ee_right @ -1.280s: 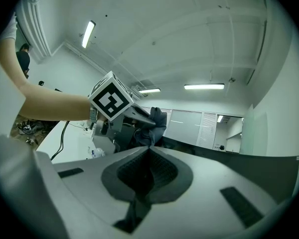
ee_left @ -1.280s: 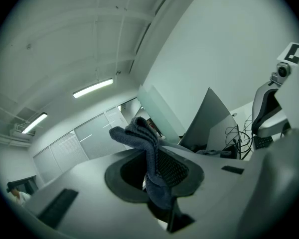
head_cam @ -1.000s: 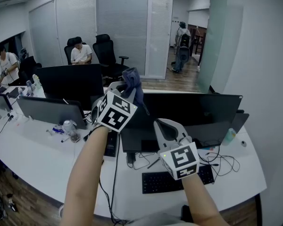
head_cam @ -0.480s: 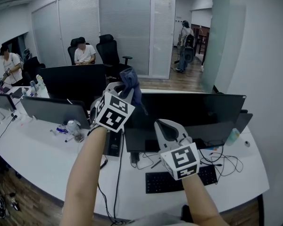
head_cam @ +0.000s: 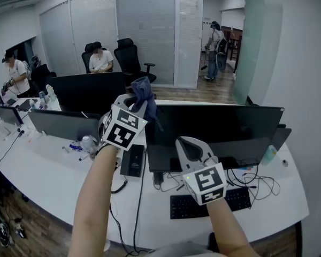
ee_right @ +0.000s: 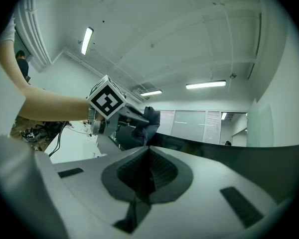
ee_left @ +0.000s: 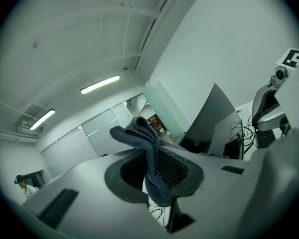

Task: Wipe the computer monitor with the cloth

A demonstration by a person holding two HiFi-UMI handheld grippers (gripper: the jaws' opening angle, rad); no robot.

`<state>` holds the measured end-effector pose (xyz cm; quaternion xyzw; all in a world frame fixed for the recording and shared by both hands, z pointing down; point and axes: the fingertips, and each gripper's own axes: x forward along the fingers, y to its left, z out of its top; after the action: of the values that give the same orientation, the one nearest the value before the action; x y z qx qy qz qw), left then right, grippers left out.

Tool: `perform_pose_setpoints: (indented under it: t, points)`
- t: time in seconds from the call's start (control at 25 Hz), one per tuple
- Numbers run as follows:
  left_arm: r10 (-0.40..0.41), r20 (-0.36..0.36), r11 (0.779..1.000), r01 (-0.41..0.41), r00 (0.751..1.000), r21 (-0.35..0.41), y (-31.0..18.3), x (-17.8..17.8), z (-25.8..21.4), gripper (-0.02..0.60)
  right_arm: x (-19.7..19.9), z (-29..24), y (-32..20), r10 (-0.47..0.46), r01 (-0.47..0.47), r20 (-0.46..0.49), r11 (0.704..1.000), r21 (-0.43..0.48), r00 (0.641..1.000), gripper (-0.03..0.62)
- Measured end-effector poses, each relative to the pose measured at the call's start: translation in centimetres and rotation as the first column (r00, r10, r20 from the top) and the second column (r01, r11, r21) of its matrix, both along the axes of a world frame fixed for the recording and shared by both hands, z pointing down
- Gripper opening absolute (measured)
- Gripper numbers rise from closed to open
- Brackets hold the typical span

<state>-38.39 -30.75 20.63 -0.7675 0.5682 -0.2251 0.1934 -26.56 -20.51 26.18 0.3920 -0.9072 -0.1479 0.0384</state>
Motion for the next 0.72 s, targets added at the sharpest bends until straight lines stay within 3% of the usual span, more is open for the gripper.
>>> perform_pose_setpoints:
  t: [0.2,0.72]
  points:
    - [-0.025,0.013,1.000,0.025,1.000,0.003,0.4,-1.5,-0.1,0.060,-0.7,0.1,0.2,-0.016,0.016,-0.006,1.000,0.000,1.000,0.008]
    - [-0.060,-0.034,0.998,0.060,0.998,0.001,1.5,-3.8,-0.1,0.060,-1.7,1.0,0.6,-0.044,0.044,-0.021,0.999,-0.013,0.999,0.008]
